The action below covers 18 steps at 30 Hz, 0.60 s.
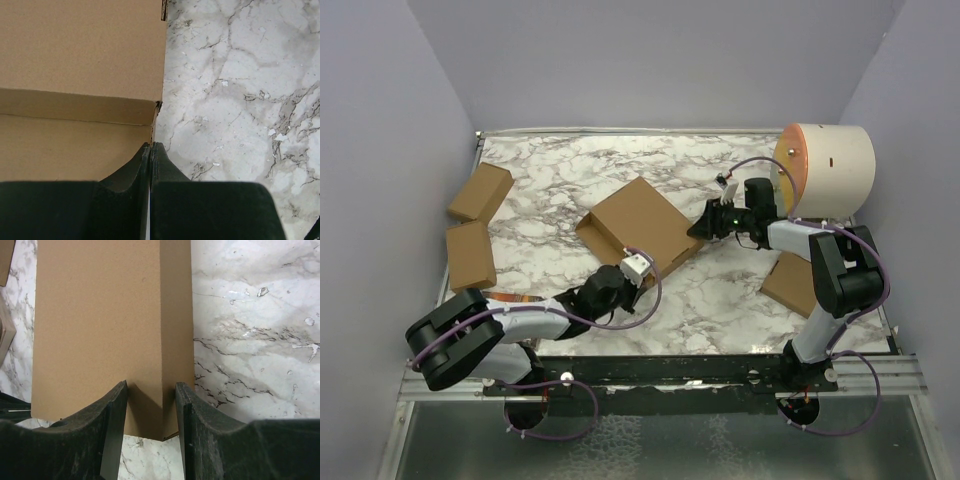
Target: Fold the paper box
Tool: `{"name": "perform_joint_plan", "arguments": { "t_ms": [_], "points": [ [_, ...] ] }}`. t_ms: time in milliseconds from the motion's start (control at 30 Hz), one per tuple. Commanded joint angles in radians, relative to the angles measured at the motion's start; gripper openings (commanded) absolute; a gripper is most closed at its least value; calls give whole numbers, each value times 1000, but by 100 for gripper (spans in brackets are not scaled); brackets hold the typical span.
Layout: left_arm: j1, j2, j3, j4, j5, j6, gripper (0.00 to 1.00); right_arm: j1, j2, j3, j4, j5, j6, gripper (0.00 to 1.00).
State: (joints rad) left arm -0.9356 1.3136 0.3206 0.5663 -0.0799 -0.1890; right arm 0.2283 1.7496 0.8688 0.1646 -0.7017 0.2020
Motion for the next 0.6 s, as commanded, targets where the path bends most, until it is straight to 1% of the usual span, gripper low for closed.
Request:
{"name": "perform_joint_plan", "arguments": {
  "t_ms": [0, 100, 267, 433, 567],
  "points": [
    [4, 7, 104, -154, -79, 9, 0, 16, 50, -14, -82, 83, -53, 41],
    [4, 7, 112, -155, -74, 20, 0, 19, 52, -14, -84, 91, -56, 41],
    [4, -47, 40, -55, -60, 25, 0, 19, 51, -11, -88, 106, -58, 41],
    [3, -114, -46, 80, -15, 46, 0, 19, 58, -9, -91, 105, -62, 41],
    [4, -125, -75, 93, 2, 76, 0, 19, 56, -8, -91, 107, -61, 41]
  ]
}}
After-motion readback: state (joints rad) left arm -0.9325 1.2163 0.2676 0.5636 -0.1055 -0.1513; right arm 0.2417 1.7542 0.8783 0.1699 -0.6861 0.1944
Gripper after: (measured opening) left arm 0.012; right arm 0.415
